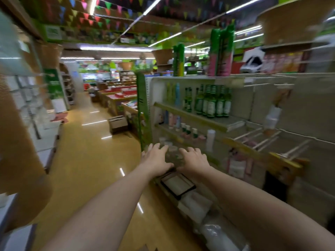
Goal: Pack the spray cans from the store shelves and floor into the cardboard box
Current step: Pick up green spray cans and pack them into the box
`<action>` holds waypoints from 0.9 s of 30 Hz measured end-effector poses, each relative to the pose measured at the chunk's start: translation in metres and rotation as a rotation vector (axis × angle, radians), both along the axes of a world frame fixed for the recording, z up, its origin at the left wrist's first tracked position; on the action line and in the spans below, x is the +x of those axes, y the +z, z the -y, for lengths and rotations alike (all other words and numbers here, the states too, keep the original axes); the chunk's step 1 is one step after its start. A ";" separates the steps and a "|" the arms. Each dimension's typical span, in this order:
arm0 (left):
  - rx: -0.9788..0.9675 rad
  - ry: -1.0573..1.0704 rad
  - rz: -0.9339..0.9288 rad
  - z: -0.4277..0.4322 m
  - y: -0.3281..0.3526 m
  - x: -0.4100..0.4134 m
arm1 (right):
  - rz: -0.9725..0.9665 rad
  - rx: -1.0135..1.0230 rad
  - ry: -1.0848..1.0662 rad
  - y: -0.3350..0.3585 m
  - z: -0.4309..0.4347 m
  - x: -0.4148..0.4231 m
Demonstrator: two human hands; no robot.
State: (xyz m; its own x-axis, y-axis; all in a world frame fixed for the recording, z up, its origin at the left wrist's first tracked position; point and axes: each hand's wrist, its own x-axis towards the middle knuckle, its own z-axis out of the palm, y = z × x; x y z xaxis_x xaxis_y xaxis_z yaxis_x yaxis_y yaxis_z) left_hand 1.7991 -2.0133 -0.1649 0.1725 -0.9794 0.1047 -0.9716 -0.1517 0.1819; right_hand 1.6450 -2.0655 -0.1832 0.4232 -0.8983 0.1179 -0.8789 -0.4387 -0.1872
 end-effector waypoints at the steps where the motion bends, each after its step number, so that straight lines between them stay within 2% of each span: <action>1: 0.007 -0.038 -0.001 0.002 0.003 -0.008 | 0.001 0.001 -0.041 0.001 -0.003 -0.009; 12: 0.025 -0.481 -0.022 -0.005 -0.011 -0.107 | -0.004 -0.025 -0.469 -0.009 -0.086 -0.124; 20: 0.026 -0.795 0.022 -0.055 -0.034 -0.214 | 0.036 0.005 -0.744 -0.017 -0.174 -0.215; 27: -0.006 -0.950 0.060 -0.093 -0.037 -0.314 | 0.073 0.011 -0.929 -0.027 -0.249 -0.290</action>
